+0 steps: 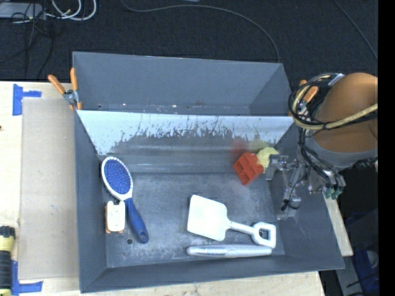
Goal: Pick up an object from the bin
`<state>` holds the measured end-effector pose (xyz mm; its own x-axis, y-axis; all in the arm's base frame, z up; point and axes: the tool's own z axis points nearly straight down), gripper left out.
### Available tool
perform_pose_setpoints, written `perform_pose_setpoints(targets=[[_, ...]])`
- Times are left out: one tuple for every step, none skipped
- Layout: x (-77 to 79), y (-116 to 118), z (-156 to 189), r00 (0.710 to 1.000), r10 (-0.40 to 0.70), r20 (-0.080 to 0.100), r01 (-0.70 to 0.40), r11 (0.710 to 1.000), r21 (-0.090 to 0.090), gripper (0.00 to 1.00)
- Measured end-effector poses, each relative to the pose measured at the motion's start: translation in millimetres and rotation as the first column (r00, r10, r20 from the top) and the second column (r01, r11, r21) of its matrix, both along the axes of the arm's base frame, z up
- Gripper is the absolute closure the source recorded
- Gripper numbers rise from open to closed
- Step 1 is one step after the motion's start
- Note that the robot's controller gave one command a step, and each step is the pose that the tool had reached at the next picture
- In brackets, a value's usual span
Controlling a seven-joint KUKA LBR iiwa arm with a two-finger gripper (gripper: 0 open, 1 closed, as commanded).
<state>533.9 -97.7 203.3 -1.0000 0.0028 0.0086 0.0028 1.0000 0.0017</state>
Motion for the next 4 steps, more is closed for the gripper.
perform_pose_setpoints(targets=[[1.3, 0, 4, 1.000, 0.003, 0.007, -0.003, 1.000, -0.001, 0.00], [-21.7, 21, -88, 1.000, -0.003, 0.006, 0.003, 1.000, -0.001, 0.00], [-35.4, 29, -85, 1.000, 0.024, 0.001, -0.024, 1.000, 0.000, 0.00], [-34.9, 29, -60, 0.999, 0.048, 0.006, -0.048, 0.999, -0.001, 0.00]])
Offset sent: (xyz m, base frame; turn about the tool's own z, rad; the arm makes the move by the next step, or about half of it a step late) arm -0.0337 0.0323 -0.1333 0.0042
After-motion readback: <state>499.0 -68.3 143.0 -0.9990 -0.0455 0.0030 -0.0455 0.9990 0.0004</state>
